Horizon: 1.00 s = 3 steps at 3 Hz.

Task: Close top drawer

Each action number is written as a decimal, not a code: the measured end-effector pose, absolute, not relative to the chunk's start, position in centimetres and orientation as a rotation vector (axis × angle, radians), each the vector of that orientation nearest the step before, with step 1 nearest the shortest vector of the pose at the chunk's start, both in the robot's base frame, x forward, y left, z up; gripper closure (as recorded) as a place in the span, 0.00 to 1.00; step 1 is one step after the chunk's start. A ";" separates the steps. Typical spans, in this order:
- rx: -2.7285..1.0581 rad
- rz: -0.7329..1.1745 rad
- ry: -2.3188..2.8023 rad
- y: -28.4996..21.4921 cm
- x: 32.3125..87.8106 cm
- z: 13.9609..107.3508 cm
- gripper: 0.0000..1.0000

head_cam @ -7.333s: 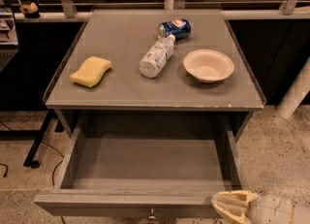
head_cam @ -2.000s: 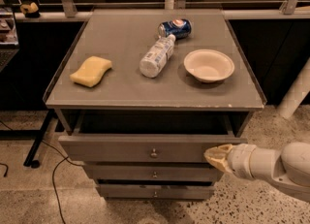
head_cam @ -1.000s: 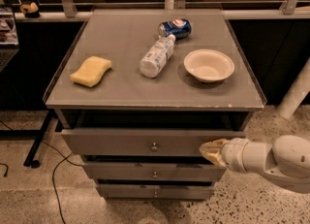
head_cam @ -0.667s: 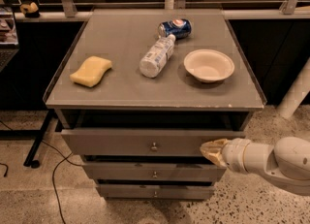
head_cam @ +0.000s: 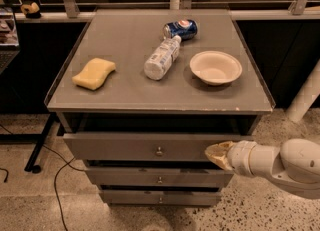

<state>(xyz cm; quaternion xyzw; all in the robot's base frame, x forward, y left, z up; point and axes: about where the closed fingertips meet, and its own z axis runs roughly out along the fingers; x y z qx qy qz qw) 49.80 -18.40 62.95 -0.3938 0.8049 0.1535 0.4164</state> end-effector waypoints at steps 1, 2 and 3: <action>-0.922 0.438 2.065 -19.7 45.4 61.7 1.00; -0.795 0.483 2.116 -21.3 38.7 60.8 1.00; -0.759 0.468 2.129 -22.5 37.9 60.6 0.81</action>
Offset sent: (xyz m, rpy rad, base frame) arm -0.1972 -0.0579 -0.0321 0.1885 0.1649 -0.2403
